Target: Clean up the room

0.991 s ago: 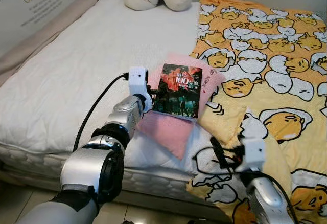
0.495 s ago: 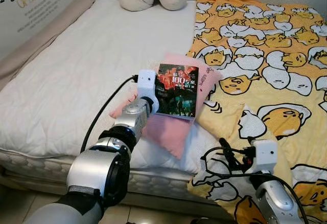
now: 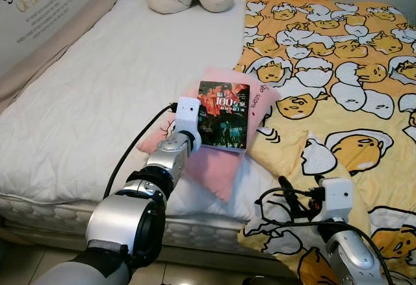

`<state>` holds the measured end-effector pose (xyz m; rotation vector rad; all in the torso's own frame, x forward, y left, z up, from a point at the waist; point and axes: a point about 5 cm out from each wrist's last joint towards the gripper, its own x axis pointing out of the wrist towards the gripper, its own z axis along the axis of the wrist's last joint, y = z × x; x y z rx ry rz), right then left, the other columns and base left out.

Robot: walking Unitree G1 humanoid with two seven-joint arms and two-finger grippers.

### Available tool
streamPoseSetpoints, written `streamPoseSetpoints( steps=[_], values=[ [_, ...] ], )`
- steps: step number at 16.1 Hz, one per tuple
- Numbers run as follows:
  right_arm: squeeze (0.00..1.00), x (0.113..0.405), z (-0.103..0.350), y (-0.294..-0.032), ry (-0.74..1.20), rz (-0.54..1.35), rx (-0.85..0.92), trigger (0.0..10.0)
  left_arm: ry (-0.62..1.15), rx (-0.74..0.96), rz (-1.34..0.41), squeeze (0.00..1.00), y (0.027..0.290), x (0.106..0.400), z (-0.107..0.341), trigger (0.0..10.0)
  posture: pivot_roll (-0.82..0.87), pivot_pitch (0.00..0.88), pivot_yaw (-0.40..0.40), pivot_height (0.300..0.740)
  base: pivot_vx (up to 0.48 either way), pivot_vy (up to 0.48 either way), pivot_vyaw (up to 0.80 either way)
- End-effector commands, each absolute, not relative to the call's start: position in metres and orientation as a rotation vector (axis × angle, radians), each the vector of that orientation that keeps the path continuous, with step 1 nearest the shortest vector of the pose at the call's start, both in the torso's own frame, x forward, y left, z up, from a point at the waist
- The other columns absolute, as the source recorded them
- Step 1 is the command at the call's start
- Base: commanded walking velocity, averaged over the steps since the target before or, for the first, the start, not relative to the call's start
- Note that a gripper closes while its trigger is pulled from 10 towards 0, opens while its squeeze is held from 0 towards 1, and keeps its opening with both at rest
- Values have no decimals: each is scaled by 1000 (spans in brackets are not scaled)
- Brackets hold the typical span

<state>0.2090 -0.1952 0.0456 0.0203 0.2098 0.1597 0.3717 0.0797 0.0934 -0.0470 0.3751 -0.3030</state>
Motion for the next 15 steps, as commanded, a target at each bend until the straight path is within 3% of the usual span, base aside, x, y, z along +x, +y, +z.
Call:
streamPoseSetpoints(
  steps=[1, 3, 7, 14, 15],
  values=[
    [0, 208, 48, -191, 213, 205, 28, 10000, 407, -41, -292, 0, 82, 367, 85, 10000, -278, 0, 75, 740, 0, 0, 0],
    [0, 198, 43, -178, 261, 296, 35, 10000, 412, -83, -254, 0, 83, 369, 86, 10000, -279, 0, 71, 740, 0, 0, 0],
    [0, 196, 40, -178, 283, 292, 44, 10000, 429, -95, -198, 0, 92, 369, 84, 10000, -284, 0, 77, 740, 0, 0, 0],
    [0, 194, 42, -178, 301, 308, 46, 10000, 595, -83, -319, 0, 73, 349, 58, 10000, -292, 0, 69, 740, 0, 0, 0],
    [0, 194, 43, -179, 296, 306, 38, 10000, 593, -70, -313, 0, 73, 350, 58, 0, -294, 0, 69, 740, 0, 0, 0]
  ],
)
